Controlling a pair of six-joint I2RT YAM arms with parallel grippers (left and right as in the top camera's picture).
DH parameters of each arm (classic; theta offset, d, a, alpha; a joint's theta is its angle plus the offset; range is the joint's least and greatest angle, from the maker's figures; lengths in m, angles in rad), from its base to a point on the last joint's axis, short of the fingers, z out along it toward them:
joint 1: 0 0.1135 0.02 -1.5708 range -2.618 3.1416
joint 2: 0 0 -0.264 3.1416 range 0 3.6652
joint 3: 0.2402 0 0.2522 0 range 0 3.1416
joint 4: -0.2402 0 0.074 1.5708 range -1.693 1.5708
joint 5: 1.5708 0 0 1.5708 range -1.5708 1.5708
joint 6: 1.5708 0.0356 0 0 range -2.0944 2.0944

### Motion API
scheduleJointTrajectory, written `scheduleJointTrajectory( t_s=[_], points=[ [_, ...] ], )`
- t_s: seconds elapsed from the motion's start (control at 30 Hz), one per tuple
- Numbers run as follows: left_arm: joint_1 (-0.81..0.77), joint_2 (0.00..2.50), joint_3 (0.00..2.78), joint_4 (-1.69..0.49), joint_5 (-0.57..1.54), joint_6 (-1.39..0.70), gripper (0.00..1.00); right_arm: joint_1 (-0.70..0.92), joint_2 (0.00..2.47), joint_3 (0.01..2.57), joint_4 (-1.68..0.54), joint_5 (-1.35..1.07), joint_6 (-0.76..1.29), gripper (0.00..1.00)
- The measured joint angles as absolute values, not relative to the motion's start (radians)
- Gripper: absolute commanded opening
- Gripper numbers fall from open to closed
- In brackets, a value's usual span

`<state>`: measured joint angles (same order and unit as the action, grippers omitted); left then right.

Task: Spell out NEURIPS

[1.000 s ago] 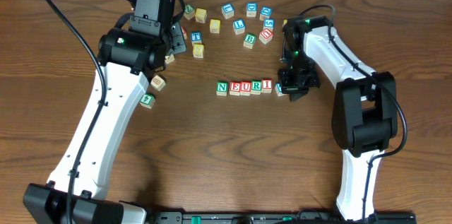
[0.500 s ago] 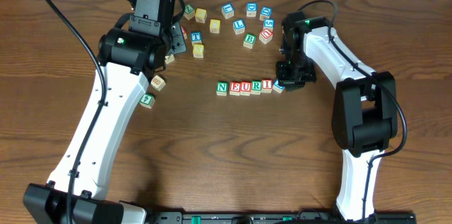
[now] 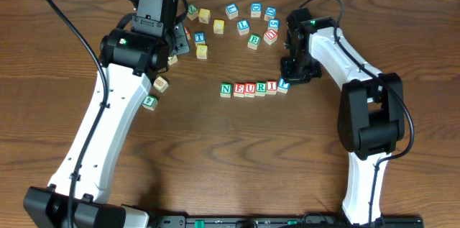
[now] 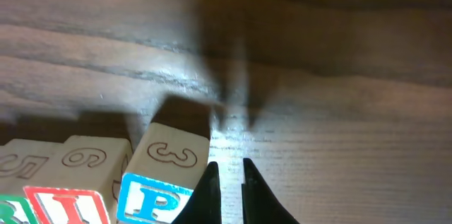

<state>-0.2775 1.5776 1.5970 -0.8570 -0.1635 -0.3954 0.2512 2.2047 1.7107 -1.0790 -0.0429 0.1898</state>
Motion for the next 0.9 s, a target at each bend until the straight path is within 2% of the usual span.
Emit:
scheduleJointTrajectory(
  t_s=[0.9],
  points=[
    [-0.278,1.578,1.597,-0.857,-0.163,-0.395,0.36,0.251,2.205,1.711,-1.019,-0.075,0.120,0.07]
  ],
)
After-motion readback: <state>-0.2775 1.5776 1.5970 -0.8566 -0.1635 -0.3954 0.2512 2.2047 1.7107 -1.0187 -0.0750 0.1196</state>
